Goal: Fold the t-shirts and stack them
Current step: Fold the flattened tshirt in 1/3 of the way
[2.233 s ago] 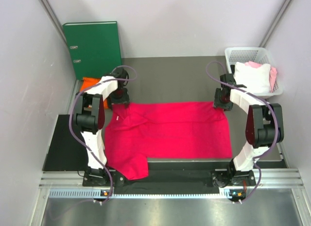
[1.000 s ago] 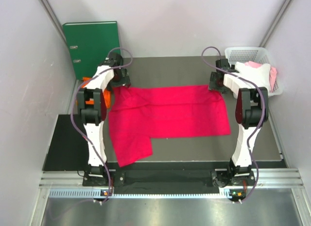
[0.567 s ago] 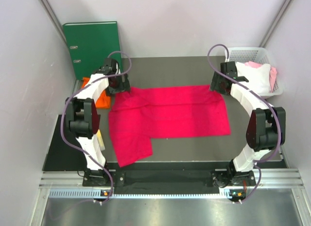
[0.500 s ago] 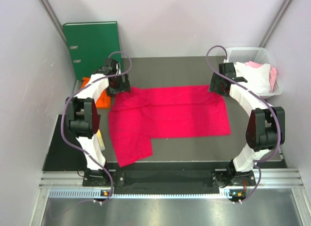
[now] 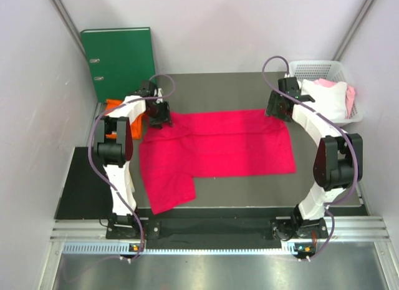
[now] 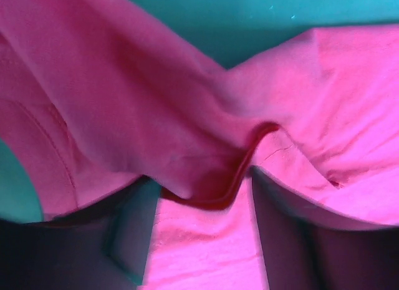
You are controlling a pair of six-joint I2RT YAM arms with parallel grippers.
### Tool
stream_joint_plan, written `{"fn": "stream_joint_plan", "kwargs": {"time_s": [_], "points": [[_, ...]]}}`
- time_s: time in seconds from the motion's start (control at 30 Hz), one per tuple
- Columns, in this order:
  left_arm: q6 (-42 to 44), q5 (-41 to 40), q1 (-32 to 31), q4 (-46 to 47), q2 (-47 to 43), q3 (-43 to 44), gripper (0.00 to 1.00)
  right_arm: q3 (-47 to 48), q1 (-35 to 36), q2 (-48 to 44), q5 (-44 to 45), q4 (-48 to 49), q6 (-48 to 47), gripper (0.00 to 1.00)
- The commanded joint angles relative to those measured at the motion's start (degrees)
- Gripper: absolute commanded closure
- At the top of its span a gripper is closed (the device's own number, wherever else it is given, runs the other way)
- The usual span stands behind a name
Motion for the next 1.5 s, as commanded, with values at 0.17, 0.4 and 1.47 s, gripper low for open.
{"fn": "stream_joint_plan", "kwargs": {"time_s": [0.17,0.4,1.47], "points": [[1.2,0.9,-1.0,0.8,-1.0,3.3,0.86,3.6,1.2,1.4,-0.6,0.5,-0.7,0.33],[1.7,-0.7,-1.0,-0.9,-4.6,-1.0,0.45,3.4,1.5,1.9,-1.3,1.3,-0.6,0.33],[-0.6,-3.2,-7.1,-20.7,-21.4,-18.9,0.62,1.0,3.3,2.7,-3.3,3.9,0.6,0.32]]}}
